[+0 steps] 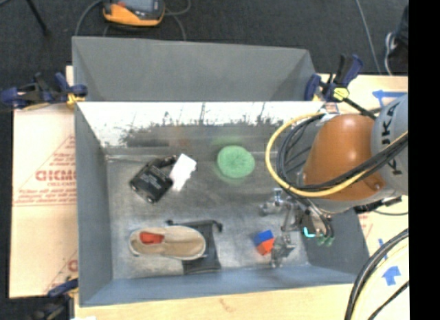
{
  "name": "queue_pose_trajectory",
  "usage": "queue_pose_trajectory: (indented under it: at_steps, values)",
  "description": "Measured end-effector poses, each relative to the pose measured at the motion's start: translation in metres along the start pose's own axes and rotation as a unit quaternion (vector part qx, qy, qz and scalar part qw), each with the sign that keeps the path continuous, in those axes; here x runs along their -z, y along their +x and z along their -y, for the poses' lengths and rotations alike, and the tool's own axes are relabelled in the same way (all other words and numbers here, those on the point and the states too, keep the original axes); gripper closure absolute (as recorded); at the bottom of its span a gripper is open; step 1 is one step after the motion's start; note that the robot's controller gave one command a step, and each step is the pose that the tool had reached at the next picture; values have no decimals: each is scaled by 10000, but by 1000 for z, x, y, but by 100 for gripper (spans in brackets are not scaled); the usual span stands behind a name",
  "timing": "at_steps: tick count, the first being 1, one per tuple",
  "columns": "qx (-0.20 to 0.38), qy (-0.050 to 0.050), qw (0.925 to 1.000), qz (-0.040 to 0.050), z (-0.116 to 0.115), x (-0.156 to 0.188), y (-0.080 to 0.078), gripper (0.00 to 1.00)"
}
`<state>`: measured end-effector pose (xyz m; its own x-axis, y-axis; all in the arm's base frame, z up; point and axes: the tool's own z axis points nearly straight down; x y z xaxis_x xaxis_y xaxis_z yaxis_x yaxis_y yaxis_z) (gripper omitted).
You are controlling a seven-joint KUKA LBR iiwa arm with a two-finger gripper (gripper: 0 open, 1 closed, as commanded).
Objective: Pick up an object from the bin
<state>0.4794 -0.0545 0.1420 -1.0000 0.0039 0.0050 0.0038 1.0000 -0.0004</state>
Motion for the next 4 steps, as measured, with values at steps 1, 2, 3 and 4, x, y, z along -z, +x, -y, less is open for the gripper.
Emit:
queue_pose_trajectory:
  at_steps: [1, 2, 3, 4]
  values:
    - [13, 4, 10000, 39, 0, 4, -2, 0]
    - [1809, 11, 9835, 50, 4, -42, -18, 0]
    - [2291, 2, 9734, 43, 7, -46, -14, 0]
    - [1046, 6, 9945, 50, 15, -42, -23, 0]
